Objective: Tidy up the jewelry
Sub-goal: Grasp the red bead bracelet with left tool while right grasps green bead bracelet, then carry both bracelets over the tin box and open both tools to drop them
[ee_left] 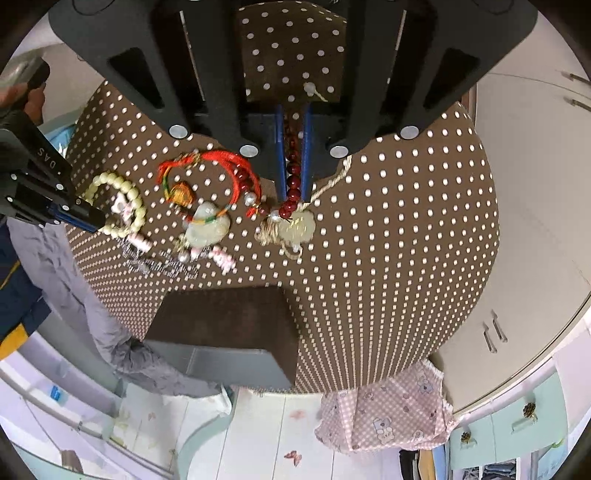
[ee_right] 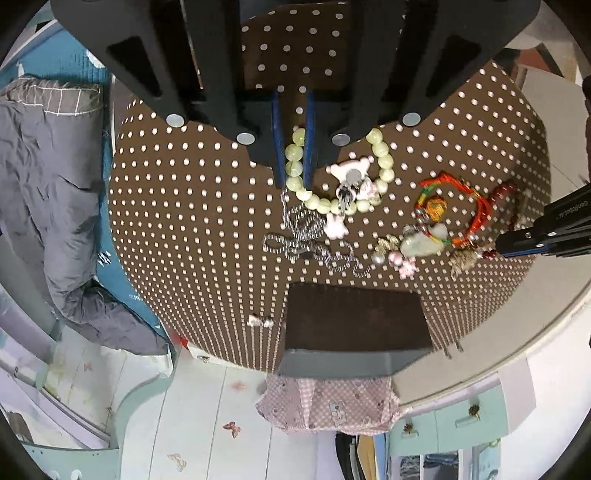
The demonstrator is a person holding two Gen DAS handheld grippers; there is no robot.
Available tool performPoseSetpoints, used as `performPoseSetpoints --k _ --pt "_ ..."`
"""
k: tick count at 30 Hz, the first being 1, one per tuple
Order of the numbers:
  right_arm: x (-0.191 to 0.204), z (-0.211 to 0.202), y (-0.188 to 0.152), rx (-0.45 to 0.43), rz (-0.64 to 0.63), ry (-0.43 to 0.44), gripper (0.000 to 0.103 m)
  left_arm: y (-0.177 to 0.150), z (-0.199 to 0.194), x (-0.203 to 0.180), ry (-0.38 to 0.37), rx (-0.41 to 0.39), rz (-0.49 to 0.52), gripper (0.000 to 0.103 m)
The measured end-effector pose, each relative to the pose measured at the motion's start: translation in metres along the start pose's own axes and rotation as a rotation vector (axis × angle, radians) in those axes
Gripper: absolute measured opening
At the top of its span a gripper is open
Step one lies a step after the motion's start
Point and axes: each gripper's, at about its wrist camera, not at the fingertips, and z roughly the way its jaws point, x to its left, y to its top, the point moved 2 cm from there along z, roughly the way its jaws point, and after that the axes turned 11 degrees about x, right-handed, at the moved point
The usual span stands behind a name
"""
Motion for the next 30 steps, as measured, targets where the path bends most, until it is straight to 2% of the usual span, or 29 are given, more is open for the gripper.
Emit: performPoseSetpoints --k 9,22,30 --pt "-0.001 -0.031 0.022 -0.102 -0.010 0.044 0.008 0.023 -0.025 -0.002 -0.025 -0.100 0.022 0.008" --pt "-0.002 -0.059 0.062 -0.240 -0.038 0.000 0.008 0.049 -0.049 -0.011 -0.059 -0.203 0.056 0.008" --pt "-0.002 -0.072 0.087 -0.320 -0.046 -0.005 0.008 0.076 -0.075 -0.016 -0.052 -0.307 0.086 0.008"
